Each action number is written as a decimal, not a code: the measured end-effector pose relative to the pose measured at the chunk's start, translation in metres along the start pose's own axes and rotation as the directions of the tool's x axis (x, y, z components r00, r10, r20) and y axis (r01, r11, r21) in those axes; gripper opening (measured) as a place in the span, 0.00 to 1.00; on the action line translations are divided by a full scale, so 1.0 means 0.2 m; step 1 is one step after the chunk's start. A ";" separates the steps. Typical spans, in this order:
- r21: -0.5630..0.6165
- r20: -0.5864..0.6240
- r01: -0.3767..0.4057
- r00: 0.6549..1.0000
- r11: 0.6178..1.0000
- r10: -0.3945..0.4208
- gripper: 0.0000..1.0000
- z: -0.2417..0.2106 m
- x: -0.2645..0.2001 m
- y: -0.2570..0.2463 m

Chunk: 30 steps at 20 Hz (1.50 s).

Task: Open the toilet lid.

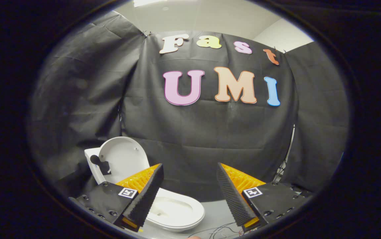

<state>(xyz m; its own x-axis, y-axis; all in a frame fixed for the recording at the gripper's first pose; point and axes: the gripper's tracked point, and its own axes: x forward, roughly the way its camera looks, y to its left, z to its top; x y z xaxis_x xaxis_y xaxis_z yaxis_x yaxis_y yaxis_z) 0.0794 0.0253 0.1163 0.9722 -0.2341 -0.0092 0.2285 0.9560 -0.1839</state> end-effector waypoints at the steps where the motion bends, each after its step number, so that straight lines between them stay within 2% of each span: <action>1: 0.003 0.002 0.000 1.000 1.000 0.000 1.00 0.00 -0.01 -0.01; 9: 0.017 0.008 -0.004 1.000 1.000 0.003 1.00 -0.03 -0.05 -0.04; 30: 0.049 0.005 -0.036 0.999 0.998 0.036 1.00 -0.07 -0.01 0.08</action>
<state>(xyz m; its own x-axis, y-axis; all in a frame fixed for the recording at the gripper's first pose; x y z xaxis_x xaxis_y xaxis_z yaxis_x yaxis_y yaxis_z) 0.0800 0.0390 0.0991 0.9799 -0.1992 -0.0110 0.1959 0.9713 -0.1347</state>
